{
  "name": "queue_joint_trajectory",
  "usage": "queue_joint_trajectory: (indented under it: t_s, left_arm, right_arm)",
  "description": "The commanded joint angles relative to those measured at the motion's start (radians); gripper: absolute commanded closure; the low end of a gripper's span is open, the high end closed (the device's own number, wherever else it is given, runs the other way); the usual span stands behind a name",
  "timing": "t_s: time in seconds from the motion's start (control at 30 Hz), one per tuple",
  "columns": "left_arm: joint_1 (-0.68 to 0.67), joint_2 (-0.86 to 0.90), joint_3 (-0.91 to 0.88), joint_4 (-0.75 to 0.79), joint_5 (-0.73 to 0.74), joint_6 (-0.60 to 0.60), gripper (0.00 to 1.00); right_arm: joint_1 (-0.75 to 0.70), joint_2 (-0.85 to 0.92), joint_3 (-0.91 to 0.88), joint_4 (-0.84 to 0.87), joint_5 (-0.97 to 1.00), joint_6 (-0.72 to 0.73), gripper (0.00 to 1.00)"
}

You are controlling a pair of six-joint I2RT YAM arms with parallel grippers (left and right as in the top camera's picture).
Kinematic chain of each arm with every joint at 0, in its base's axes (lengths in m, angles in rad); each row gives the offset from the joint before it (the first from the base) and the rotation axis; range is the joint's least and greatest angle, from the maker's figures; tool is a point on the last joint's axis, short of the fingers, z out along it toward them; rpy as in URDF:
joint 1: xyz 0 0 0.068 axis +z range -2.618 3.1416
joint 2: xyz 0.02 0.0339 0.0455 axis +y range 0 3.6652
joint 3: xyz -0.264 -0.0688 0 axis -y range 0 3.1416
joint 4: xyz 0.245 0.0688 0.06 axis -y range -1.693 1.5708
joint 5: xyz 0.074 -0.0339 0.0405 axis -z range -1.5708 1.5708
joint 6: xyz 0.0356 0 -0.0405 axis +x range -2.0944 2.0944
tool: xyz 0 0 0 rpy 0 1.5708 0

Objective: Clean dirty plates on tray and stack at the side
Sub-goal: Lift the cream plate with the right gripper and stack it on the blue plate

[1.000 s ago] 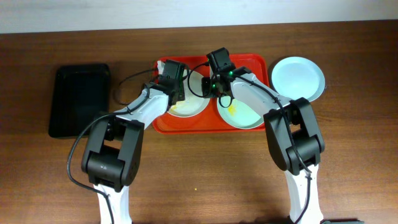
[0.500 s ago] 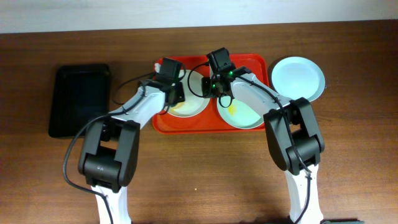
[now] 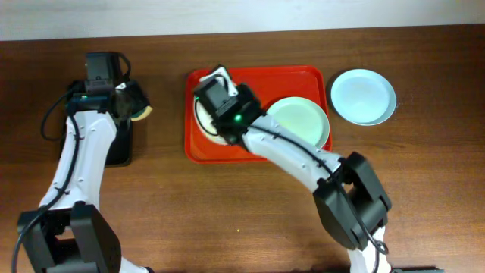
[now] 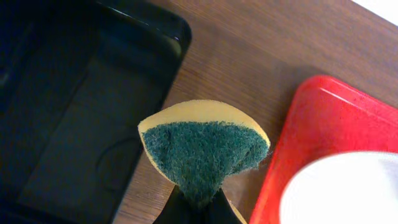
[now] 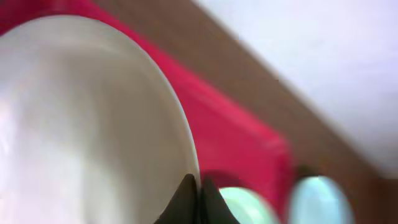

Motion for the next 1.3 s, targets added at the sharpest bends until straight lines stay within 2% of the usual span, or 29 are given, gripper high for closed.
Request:
queue_joint_trajectory:
  t_s: [0.0,0.13,0.23,0.27,0.4,0.53,0.6,0.7,0.73,0.83,0.9,0.93,1.0,1.1,1.17,1.27]
  left_arm:
    - [0.018,-0.010,-0.003,0.003,0.018,0.008,1.00]
    - [0.018,-0.010,-0.003,0.003,0.018,0.008,1.00]
    - [0.018,-0.010,-0.003,0.003,0.018,0.008,1.00]
    - [0.018,-0.010,-0.003,0.003,0.018,0.008,1.00]
    - [0.018,-0.010,-0.003,-0.002,0.018,0.008,1.00]
    - [0.018,-0.010,-0.003,-0.012,0.018,0.008,1.00]
    - [0.018,-0.010,-0.003,-0.012,0.018,0.008,1.00]
    - [0.017,-0.010,-0.003,-0.012,0.018,0.008,1.00]
    - [0.017,-0.010,-0.003,-0.013,0.018,0.008,1.00]
    - [0.017,-0.010,-0.003,-0.013,0.018,0.008,1.00]
    - [0.017,-0.010,-0.003,-0.013,0.018,0.008,1.00]
    - [0.017,-0.010,-0.003,-0.014,0.018,0.008,1.00]
    - [0.017,-0.010,-0.003,-0.013,0.018,0.008,1.00]
    - [0.017,-0.010,-0.003,-0.013,0.018,0.009,1.00]
    - [0.017,-0.010,-0.003,-0.012,0.018,0.009,1.00]
    - [0.017,-0.010,-0.003,-0.007,0.018,0.008,1.00]
  right_arm:
    - [0.045,-0.011,0.002,0.072,0.407,-0.292,0.96]
    - [0.097,-0.011,0.002,0.334,0.608,-0.671,0.96]
    - [0.123,-0.011,0.002,0.360,0.676,-0.689,0.96]
    - [0.124,-0.011,0.002,0.360,0.702,-0.672,0.96]
    - [0.131,-0.011,-0.010,0.351,0.784,-0.394,0.96]
    - [0.135,-0.011,-0.025,0.319,0.710,-0.377,0.96]
    - [0.135,-0.011,-0.025,0.318,0.706,-0.262,0.96]
    - [0.132,-0.011,-0.024,0.318,0.624,-0.222,0.96]
    - [0.132,-0.011,-0.024,0.313,0.609,-0.169,0.96]
    - [0.120,-0.011,-0.022,0.129,0.419,0.045,0.96]
    - [0.043,-0.011,0.039,-0.158,0.151,0.402,0.96]
    - [-0.029,-0.011,0.103,-0.287,0.039,0.506,0.96]
    - [-0.155,-0.012,0.212,-0.402,-0.260,0.507,0.96]
    - [-0.401,-0.011,0.249,-0.441,-0.811,0.508,0.96]
    - [-0.596,-0.011,0.248,-0.513,-0.975,0.508,0.96]
    - [-0.888,-0.009,0.222,-0.610,-0.966,0.492,0.96]
